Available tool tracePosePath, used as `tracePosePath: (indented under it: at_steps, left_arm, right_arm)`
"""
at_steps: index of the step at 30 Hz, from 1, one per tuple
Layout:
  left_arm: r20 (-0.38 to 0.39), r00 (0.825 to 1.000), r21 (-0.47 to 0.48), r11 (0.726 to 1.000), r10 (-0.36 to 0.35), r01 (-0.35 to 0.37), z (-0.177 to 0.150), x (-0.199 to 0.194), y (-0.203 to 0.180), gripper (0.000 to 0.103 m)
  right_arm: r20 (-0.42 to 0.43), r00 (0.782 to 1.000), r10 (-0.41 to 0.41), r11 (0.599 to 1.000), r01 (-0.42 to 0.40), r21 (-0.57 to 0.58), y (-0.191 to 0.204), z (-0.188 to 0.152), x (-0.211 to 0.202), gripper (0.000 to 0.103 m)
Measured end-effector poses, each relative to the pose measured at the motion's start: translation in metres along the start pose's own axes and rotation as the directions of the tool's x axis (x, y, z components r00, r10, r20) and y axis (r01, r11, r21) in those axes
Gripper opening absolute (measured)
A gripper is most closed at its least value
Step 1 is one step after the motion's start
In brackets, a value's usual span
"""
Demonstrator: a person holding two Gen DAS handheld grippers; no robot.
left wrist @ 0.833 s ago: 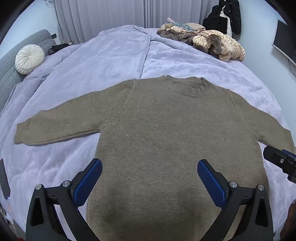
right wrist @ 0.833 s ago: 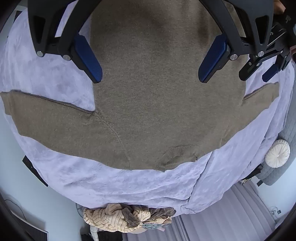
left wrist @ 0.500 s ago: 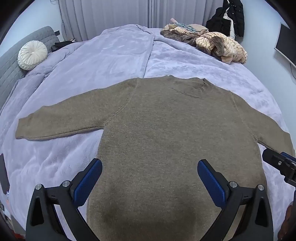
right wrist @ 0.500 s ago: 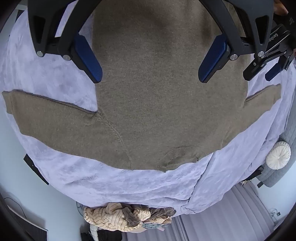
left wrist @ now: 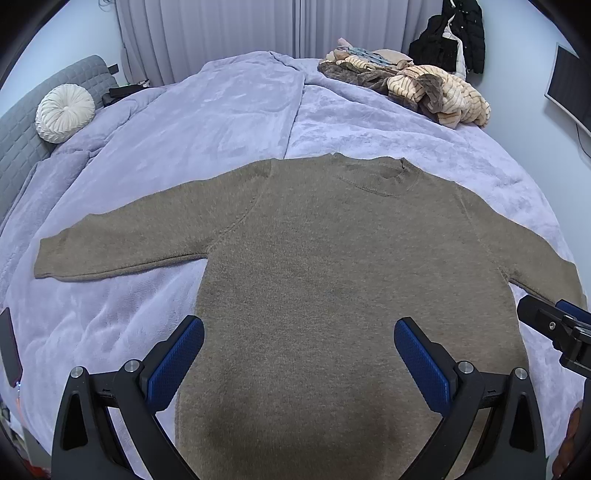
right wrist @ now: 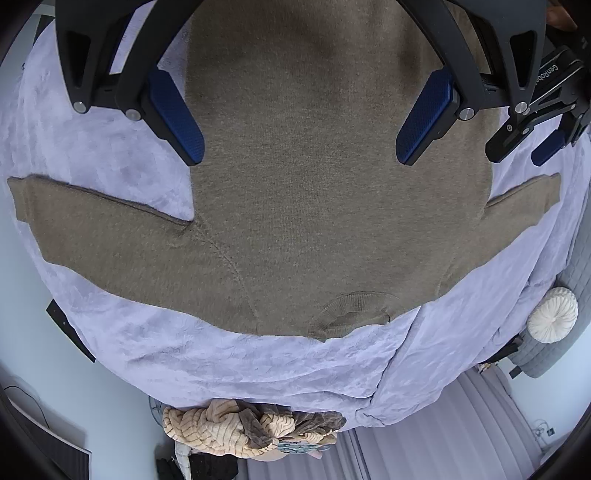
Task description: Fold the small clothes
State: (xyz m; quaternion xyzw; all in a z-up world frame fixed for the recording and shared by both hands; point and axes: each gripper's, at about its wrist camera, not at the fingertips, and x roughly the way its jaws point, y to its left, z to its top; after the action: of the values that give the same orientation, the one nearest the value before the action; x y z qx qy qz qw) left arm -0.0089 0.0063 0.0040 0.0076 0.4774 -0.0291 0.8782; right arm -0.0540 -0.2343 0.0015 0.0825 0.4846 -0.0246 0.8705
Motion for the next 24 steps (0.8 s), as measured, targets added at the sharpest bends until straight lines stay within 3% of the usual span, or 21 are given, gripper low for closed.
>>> tracePosePath:
  at_steps: [24]
  left_arm:
    - [0.005,1.000,0.002,1.000,0.001,-0.001,-0.0002,-0.0057,-0.0028,0.103]
  right_arm:
    - [0.000,1.000,0.001,1.000,-0.001,-0.005,0.0009,-0.0014,-0.0014,0.103]
